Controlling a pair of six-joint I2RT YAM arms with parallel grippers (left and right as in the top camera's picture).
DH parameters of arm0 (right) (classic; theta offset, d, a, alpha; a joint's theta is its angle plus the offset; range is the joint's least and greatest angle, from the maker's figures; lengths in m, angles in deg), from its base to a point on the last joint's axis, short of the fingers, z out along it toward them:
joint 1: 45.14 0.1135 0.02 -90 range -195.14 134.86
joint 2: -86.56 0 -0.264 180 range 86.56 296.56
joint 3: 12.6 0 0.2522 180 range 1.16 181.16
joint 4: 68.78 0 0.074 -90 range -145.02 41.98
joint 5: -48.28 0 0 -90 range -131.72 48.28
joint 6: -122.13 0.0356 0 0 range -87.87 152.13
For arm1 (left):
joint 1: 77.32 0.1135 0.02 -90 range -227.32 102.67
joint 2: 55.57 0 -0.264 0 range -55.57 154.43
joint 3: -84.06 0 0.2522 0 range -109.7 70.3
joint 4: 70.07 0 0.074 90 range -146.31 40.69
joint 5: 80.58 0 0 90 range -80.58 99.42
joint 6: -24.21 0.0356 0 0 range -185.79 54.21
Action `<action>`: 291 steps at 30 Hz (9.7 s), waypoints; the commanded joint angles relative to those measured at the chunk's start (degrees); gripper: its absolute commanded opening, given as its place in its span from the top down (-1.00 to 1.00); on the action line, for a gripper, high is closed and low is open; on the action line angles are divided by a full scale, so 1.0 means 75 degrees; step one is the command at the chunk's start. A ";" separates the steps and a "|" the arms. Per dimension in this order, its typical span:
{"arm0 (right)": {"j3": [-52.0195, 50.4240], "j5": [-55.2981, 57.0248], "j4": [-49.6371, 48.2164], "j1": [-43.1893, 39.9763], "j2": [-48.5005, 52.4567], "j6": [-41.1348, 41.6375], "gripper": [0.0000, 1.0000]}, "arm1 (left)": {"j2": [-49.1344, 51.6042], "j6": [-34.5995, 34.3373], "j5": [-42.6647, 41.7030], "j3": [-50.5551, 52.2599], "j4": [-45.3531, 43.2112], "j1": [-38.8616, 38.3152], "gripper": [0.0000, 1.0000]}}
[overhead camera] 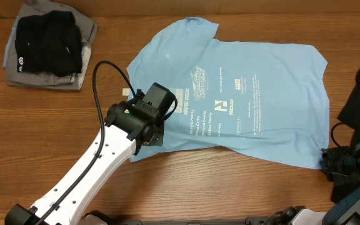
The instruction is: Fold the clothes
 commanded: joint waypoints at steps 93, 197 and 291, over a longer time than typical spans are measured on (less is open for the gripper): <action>0.5397 -0.1387 0.2833 0.3139 0.0323 -0.0463 -1.00 | 0.2786 0.0638 -0.3386 -0.1673 -0.0851 0.0962 -0.54; 0.5112 -0.0574 0.2987 0.3713 0.0332 -0.1061 -1.00 | 0.4546 -0.0221 -0.2961 -0.3585 -0.2454 0.2177 -0.87; 0.5112 -0.0315 0.3016 0.3713 0.0414 -0.1035 -0.27 | 0.5173 0.1533 -0.3083 -0.3378 0.1565 0.3008 0.91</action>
